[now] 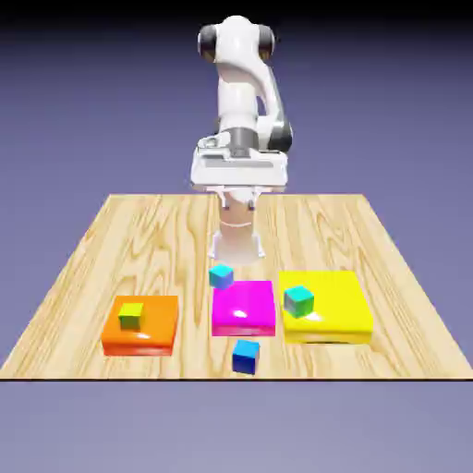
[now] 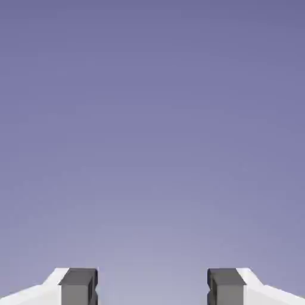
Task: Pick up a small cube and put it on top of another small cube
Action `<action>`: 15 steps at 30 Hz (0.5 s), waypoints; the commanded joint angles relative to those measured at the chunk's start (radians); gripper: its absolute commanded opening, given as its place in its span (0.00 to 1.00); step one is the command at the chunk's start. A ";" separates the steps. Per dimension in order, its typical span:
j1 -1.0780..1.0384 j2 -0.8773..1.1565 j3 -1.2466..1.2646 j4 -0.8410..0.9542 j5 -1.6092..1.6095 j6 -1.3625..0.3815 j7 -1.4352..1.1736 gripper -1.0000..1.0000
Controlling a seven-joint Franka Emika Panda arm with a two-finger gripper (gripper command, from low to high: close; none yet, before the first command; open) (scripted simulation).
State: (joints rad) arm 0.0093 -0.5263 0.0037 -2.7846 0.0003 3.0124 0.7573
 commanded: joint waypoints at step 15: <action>-0.033 0.544 0.046 0.316 0.004 -0.306 0.202 0.50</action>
State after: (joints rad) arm -0.0236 0.0173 0.0495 -2.4689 0.0046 2.7059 0.9594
